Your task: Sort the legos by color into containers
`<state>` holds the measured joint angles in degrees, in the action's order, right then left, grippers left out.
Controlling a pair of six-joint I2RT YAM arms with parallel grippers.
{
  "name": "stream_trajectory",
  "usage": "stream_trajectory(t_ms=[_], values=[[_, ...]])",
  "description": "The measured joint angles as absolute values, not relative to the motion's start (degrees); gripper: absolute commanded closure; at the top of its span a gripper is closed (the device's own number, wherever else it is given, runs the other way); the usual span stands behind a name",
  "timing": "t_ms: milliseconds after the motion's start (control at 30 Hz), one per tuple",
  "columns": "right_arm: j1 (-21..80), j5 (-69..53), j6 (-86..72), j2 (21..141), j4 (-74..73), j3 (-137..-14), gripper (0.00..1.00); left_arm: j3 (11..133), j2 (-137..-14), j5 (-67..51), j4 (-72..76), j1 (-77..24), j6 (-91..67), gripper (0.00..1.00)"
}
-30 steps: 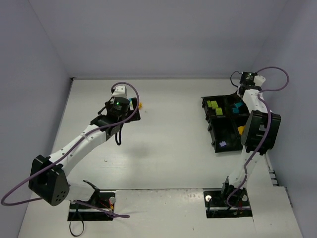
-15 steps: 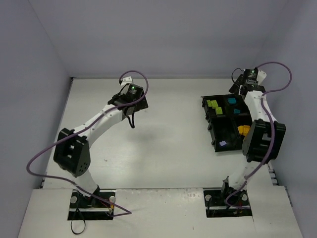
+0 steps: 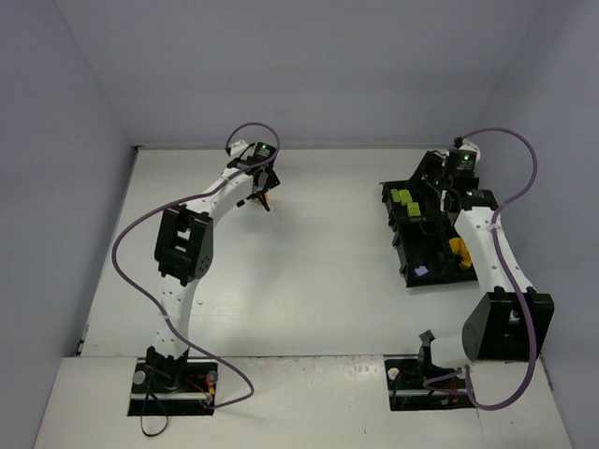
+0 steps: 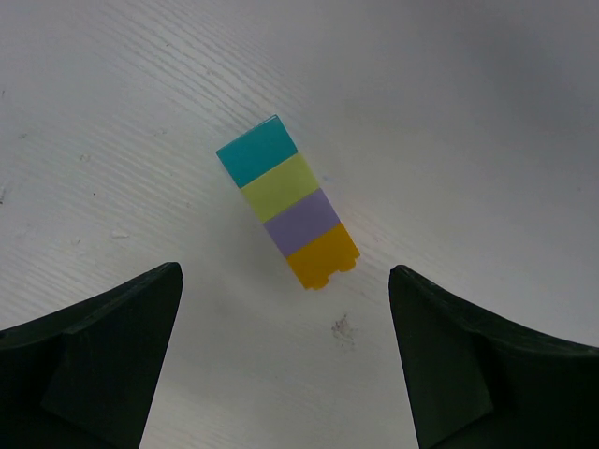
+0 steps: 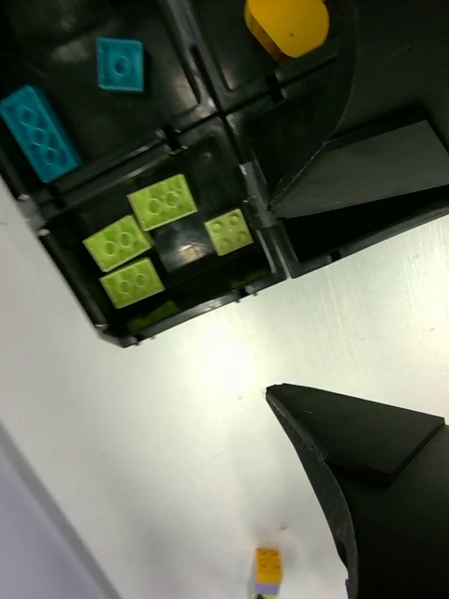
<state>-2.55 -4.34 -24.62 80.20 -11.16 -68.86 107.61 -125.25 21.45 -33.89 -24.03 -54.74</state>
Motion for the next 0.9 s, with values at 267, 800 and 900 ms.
stream_trajectory(t_ms=[267, 800, 900], values=[[-2.0, -10.3, -24.0, 78.3, -11.4, -62.8, 0.31, 112.6, -132.2, 24.0, -34.5, -23.2, -57.2, 0.17], [-1.3, -16.0, -22.4, 73.6, -11.4, -60.7, 0.32, 106.9, -131.9, 28.5, -26.9, -23.5, -50.9, 1.0], [-1.0, -17.3, -22.1, 73.6, -11.4, -60.7, 0.32, 98.3, -126.5, 29.2, -21.2, -24.0, -43.7, 1.0]])
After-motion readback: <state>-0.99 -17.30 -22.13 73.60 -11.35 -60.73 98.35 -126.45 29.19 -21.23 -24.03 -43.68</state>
